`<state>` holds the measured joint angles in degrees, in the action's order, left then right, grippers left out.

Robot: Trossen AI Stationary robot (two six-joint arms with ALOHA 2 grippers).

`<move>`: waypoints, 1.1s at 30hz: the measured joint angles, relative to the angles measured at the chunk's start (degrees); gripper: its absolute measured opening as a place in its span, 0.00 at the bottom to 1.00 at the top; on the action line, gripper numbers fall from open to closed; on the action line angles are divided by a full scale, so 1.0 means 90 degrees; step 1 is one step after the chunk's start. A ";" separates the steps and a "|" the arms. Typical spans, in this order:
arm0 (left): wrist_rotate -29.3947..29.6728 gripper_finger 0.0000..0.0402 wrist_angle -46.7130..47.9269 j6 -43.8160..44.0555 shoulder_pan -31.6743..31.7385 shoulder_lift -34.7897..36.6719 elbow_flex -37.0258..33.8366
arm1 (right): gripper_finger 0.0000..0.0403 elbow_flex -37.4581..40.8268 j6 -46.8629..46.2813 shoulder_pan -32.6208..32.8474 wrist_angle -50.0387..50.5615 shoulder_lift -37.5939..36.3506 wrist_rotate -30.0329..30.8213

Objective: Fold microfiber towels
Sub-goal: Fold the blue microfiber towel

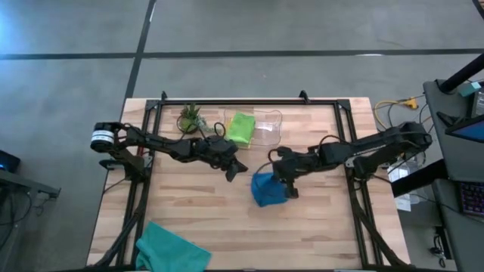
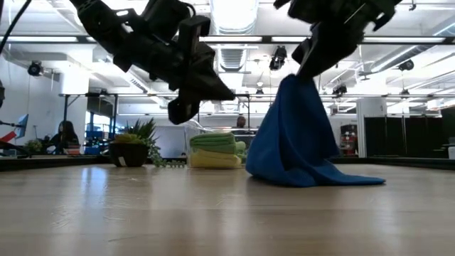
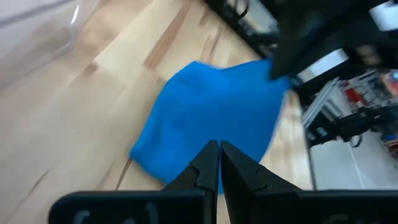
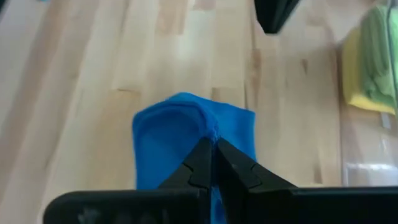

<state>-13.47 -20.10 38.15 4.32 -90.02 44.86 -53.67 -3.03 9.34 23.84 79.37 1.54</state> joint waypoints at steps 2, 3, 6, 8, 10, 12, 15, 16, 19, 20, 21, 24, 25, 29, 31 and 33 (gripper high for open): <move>-0.0002 0.00 -0.0151 -0.0005 -0.0005 0.0002 0.0000 | 0.02 -0.0102 0.0000 -0.0087 0.0034 0.0153 0.0000; -0.0011 0.00 -0.0189 -0.0006 -0.0005 0.0002 0.0000 | 0.02 -0.0146 0.0008 -0.0114 0.0020 0.0230 -0.0001; -0.0023 0.00 -0.0216 -0.0082 -0.0025 0.0002 -0.0002 | 0.02 -0.0226 0.0036 -0.0128 0.0036 0.0503 -0.0059; -0.0055 0.00 -0.0203 -0.0117 -0.0055 0.0002 -0.0004 | 0.02 -0.0235 0.0004 -0.0102 0.0065 0.0710 -0.0206; -0.0106 0.00 -0.0204 -0.0119 -0.0083 0.0002 -0.0005 | 0.02 -0.0236 -0.0035 -0.0029 0.0050 0.0893 -0.0331; -0.0156 0.00 -0.0201 -0.0119 -0.0113 0.0002 -0.0005 | 0.02 -0.0190 -0.0061 0.0078 0.0057 0.1055 -0.0340; -0.0255 0.00 -0.0195 -0.0121 -0.0165 0.0002 -0.0012 | 0.02 -0.0093 -0.0112 0.0243 0.0212 0.1233 -0.0364; -0.0292 0.00 -0.0196 -0.0123 -0.0178 0.0002 -0.0012 | 0.02 -0.0061 -0.0154 0.0298 0.0241 0.1282 -0.0367; -0.0306 0.00 -0.0195 -0.0166 -0.0234 -0.0012 -0.0015 | 0.02 0.0017 -0.0302 0.0437 0.0269 0.1374 -0.0374; -0.0311 0.00 -0.0211 -0.0180 -0.0248 -0.0035 -0.0015 | 0.02 0.0017 -0.0365 0.0480 0.0262 0.1400 -0.0374; -0.0339 0.00 -0.0189 -0.0180 -0.0271 -0.0062 -0.0015 | 0.02 0.0017 -0.0429 0.0519 0.0266 0.1415 -0.0374; -0.0547 0.00 -0.0188 -0.0182 -0.0279 -0.0201 -0.0015 | 0.02 -0.0051 -0.0720 0.0589 0.0258 0.1428 -0.0368; -0.0634 0.00 -0.0180 -0.0184 -0.0279 -0.0251 -0.0015 | 0.02 -0.0079 -0.0847 0.0590 0.0247 0.1388 -0.0369; -0.0683 0.00 -0.0210 -0.0455 -0.0307 -0.0282 -0.0005 | 0.02 -0.0339 -0.1256 0.0580 0.0308 0.1156 -0.0315; -0.0683 0.00 -0.0217 -0.0761 -0.0336 -0.0160 0.0050 | 0.02 -0.0534 -0.1376 0.0556 0.0416 0.1030 -0.0133; -0.0659 0.00 -0.0245 -0.1131 -0.0388 0.0004 0.0155 | 0.02 -0.0769 -0.1464 0.0541 0.0638 0.0948 0.0086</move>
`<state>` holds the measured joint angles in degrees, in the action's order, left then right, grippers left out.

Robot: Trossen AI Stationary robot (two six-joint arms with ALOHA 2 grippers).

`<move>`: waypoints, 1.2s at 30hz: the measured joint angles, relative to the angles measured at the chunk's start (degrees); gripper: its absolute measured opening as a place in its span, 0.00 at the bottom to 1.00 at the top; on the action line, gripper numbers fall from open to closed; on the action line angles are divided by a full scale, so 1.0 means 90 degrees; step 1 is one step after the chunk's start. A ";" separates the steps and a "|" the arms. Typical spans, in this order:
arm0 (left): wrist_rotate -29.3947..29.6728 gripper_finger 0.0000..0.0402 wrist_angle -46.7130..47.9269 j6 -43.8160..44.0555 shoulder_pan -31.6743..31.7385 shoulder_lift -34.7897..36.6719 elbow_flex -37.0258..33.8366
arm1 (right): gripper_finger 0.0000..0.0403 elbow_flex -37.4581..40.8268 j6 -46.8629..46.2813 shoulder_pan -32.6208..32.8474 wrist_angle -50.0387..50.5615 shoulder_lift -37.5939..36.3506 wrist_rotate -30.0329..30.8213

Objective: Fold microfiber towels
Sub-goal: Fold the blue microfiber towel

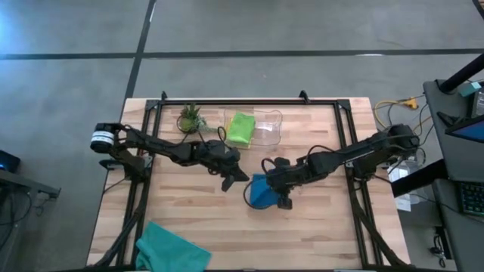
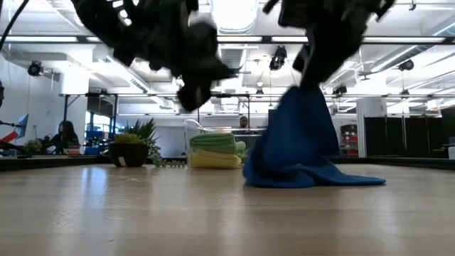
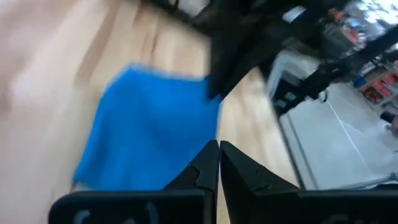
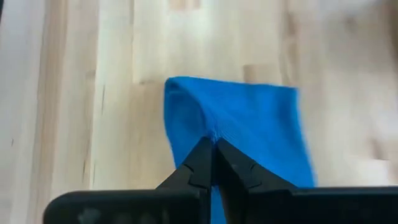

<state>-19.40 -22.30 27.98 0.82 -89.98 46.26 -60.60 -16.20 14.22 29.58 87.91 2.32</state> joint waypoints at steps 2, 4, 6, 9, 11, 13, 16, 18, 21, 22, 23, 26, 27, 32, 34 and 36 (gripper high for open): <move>0.0143 0.00 -0.0026 -0.0395 -0.0078 0.0158 0.0079 | 0.02 -0.0300 -0.0017 -0.0043 0.0337 -0.0037 0.0168; 0.0420 0.00 -0.0006 -0.0786 -0.0181 0.0270 0.0183 | 0.02 -0.0645 -0.0037 -0.0124 0.0661 -0.0050 0.0290; 0.0839 0.00 0.0022 -0.1151 -0.0290 0.0399 0.0253 | 0.02 -0.0947 -0.0039 -0.0238 0.1045 -0.0048 0.0318; 0.1442 0.00 -0.0017 -0.1690 -0.0420 0.0525 0.0406 | 0.02 -0.1338 -0.0039 -0.0446 0.1506 -0.0040 0.0318; 0.1662 0.00 0.0047 -0.1922 -0.0449 0.0559 0.0461 | 0.02 -0.1576 -0.0039 -0.0590 0.1745 -0.0040 0.0319; 0.1705 0.00 0.0038 -0.1988 -0.0449 0.0552 0.0538 | 0.02 -0.1803 -0.0039 -0.0736 0.2000 -0.0045 0.0319; 0.1759 0.00 0.0029 -0.1988 -0.0447 0.0544 0.0669 | 0.02 -0.2177 -0.0039 -0.0928 0.2253 -0.0056 0.0319; 0.1949 0.03 0.0038 -0.1989 -0.0447 0.0535 0.0719 | 0.02 -0.2403 -0.0034 -0.1035 0.2470 -0.0071 0.0319; 0.2356 0.10 0.0077 -0.1993 -0.0433 0.0527 0.0751 | 0.02 -0.2736 -0.0020 -0.1168 0.2710 -0.0071 0.0319; 0.2479 0.14 0.0074 -0.1996 -0.0419 0.0527 0.0772 | 0.02 -0.2824 -0.0032 -0.1201 0.2801 -0.0071 0.0320; 0.2596 0.17 0.0063 -0.2009 -0.0403 0.0527 0.0786 | 0.02 -0.2908 -0.0057 -0.1236 0.2883 -0.0071 0.0319; 0.2747 0.29 0.0069 -0.2155 -0.0344 0.0527 0.0845 | 0.02 -0.3116 -0.0082 -0.1295 0.3064 -0.0071 0.0319; 0.2770 0.32 0.0063 -0.2202 -0.0326 0.0519 0.0862 | 0.02 -0.3158 -0.0079 -0.1297 0.3108 -0.0071 0.0321; 0.2866 0.47 0.0034 -0.2216 -0.0253 0.0326 0.1052 | 0.02 -0.3326 -0.0241 -0.1363 0.3199 -0.0071 0.0318; 0.2868 0.50 0.0041 -0.2214 -0.0250 0.0245 0.1107 | 0.02 -0.3372 -0.0350 -0.1423 0.3195 -0.0071 0.0320; 0.2866 0.53 0.0047 -0.2205 -0.0253 0.0163 0.1166 | 0.02 -0.3433 -0.0372 -0.1466 0.3206 -0.0071 0.0324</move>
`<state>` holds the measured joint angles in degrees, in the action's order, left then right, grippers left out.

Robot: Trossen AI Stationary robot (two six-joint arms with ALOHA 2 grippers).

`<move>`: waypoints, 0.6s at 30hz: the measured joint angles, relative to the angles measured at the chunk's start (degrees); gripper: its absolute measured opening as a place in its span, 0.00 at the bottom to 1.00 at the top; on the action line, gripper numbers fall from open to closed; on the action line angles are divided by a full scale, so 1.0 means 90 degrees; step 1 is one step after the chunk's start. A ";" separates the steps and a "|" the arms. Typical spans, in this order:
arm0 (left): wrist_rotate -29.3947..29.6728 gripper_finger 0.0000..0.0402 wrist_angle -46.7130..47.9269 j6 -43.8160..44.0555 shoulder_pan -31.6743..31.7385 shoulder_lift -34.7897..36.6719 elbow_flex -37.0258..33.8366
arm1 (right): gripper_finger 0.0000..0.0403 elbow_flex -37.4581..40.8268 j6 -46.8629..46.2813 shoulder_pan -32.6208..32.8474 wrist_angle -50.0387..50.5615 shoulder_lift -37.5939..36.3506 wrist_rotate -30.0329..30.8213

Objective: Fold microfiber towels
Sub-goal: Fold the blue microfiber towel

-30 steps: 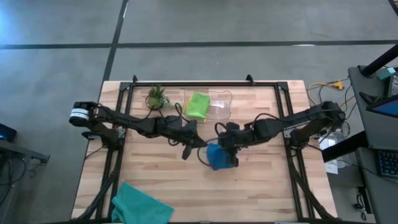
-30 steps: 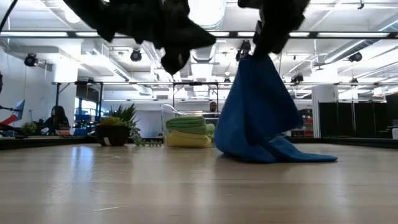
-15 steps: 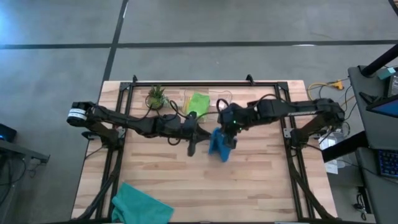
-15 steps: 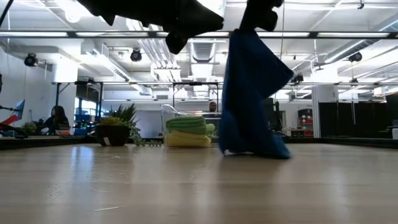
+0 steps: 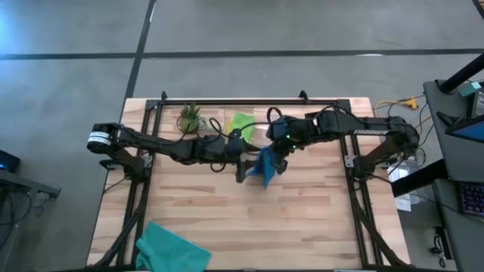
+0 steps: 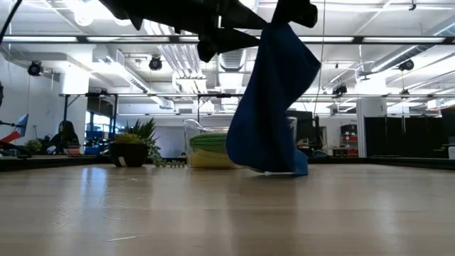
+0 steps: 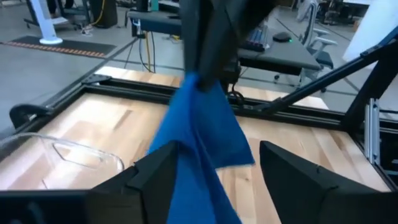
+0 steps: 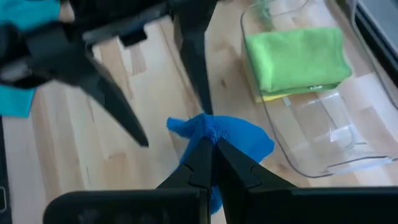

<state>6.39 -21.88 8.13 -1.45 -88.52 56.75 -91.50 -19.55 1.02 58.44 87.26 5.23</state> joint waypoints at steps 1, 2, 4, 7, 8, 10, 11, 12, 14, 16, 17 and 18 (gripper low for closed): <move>0.0005 0.53 0.0024 0.0025 0.0000 -0.0023 0.0009 | 0.02 -0.0024 -0.0020 -0.0007 -0.0011 0.0000 0.0025; 0.0010 0.54 0.0040 0.0047 0.0000 -0.0058 0.0043 | 0.02 -0.0043 -0.0055 -0.0024 -0.0013 0.0000 0.0065; 0.0170 0.54 0.0087 0.0156 -0.0005 -0.0117 0.0149 | 0.02 -0.0084 -0.0147 -0.0034 -0.0010 0.0000 0.0092; 0.0704 0.54 0.0550 0.0567 0.0000 -0.0179 0.0405 | 0.02 -0.0117 -0.0303 -0.0064 -0.0022 0.0000 0.0102; 0.0861 0.54 0.0685 0.0644 0.0000 -0.0201 0.0488 | 0.02 -0.0117 -0.0372 -0.0068 -0.0024 0.0000 0.0109; 0.1147 0.54 0.0933 0.0728 0.0002 -0.0250 0.0635 | 0.02 -0.0117 -0.0431 -0.0068 -0.0027 0.0000 0.0195; 0.1233 0.54 0.0992 0.0733 0.0001 -0.0288 0.0727 | 0.02 -0.0117 -0.0479 -0.0068 -0.0029 0.0000 0.0257; 0.1291 0.54 0.1090 0.0737 0.0000 -0.0332 0.0807 | 0.02 -0.0117 -0.0533 -0.0066 -0.0033 0.0000 0.0274; 0.1345 0.54 0.1257 0.0836 0.0000 -0.0450 0.0965 | 0.02 -0.0117 -0.0677 -0.0066 -0.0044 0.0000 0.0306; 0.1334 0.54 0.1518 0.1071 0.0000 -0.0567 0.1090 | 0.02 -0.0117 -0.0774 -0.0061 -0.0043 0.0000 0.0426; 0.1304 0.54 0.1623 0.1134 0.0000 -0.0630 0.1171 | 0.02 -0.0117 -0.0784 -0.0063 -0.0046 0.0000 0.0447; 0.1280 0.54 0.1752 0.1230 0.0000 -0.0670 0.1255 | 0.02 -0.0117 -0.0789 -0.0063 -0.0053 0.0000 0.0477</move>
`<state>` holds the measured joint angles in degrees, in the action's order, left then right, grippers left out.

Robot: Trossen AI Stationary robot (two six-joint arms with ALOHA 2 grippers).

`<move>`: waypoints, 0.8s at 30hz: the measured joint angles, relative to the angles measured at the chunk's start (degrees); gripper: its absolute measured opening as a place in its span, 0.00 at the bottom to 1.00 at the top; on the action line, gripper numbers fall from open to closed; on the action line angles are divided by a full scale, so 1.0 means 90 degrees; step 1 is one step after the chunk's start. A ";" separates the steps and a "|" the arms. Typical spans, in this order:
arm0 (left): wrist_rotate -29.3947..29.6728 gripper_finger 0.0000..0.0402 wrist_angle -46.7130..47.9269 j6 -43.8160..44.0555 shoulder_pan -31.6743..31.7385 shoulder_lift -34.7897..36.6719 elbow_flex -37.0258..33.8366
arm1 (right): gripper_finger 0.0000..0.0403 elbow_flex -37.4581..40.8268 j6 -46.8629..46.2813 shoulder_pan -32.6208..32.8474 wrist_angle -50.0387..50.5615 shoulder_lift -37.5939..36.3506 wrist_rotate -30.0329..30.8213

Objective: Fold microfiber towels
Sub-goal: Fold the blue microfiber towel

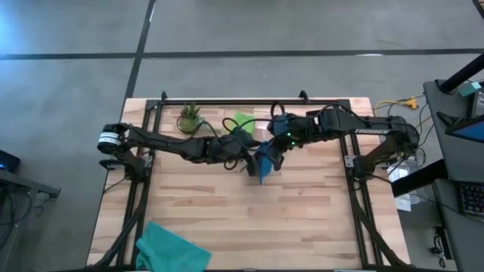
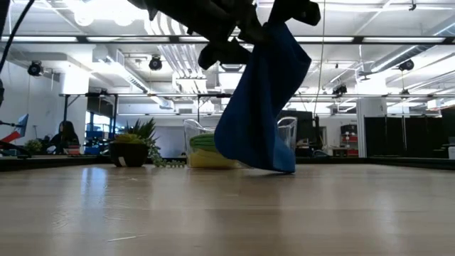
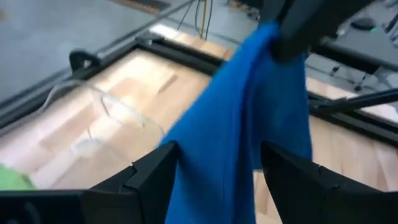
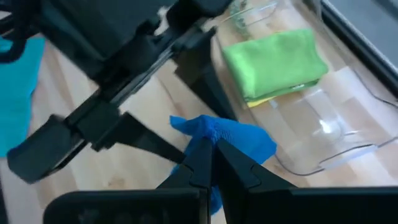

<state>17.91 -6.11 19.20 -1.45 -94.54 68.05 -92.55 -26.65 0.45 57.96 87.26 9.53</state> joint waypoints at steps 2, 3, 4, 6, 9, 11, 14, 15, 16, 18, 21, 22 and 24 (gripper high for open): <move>0.0000 0.54 0.0352 0.0224 0.0000 -0.0021 0.0128 | 0.02 0.0000 -0.0066 0.0002 0.0011 0.0000 0.0205; 0.0002 0.54 0.0441 0.0341 0.0000 -0.0042 0.0210 | 0.02 0.0000 -0.0083 0.0002 0.0002 0.0000 0.0310; 0.0009 0.54 0.0589 0.0417 0.0002 -0.0050 0.0277 | 0.02 -0.0002 -0.0090 0.0002 -0.0002 0.0000 0.0377; 0.0078 0.54 0.1088 0.0502 0.0002 -0.0053 0.0350 | 0.02 -0.0039 -0.0091 0.0002 0.0000 0.0002 0.0445; 0.0308 0.53 0.1343 0.0651 0.0002 -0.0114 0.0341 | 0.02 -0.0125 -0.0065 0.0002 -0.0011 0.0002 0.0458; 0.0388 0.51 0.1523 0.0674 0.0013 -0.0113 0.0294 | 0.02 -0.0185 -0.0061 0.0002 0.0001 0.0002 0.0458; 0.0413 0.48 0.1632 0.0694 0.0019 -0.0143 0.0232 | 0.02 -0.0271 -0.0054 0.0002 0.0008 0.0002 0.0458; 0.0405 0.48 0.1604 0.0744 0.0024 -0.0169 0.0231 | 0.02 -0.0297 -0.0039 0.0002 0.0005 0.0002 0.0458; 0.0388 0.47 0.1611 0.0807 0.0024 -0.0175 0.0222 | 0.02 -0.0319 -0.0026 0.0002 -0.0004 0.0002 0.0461; 0.0291 0.47 0.1624 0.0828 0.0024 -0.0175 0.0209 | 0.02 -0.0323 -0.0006 0.0002 0.0002 0.0002 0.0477; 0.0151 0.47 0.1567 0.0906 0.0024 -0.0175 0.0216 | 0.02 -0.0323 -0.0015 0.0002 0.0013 0.0002 0.0639; 0.0078 0.47 0.1567 0.0995 0.0024 -0.0173 0.0226 | 0.02 -0.0323 -0.0015 0.0002 0.0006 0.0002 0.0677; 0.0061 0.47 0.1433 0.1006 0.0024 -0.0159 0.0269 | 0.02 -0.0323 -0.0059 0.0002 0.0006 0.0002 0.0774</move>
<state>18.46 6.78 28.26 -1.23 -95.97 70.47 -95.46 -27.18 0.47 58.01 87.29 16.50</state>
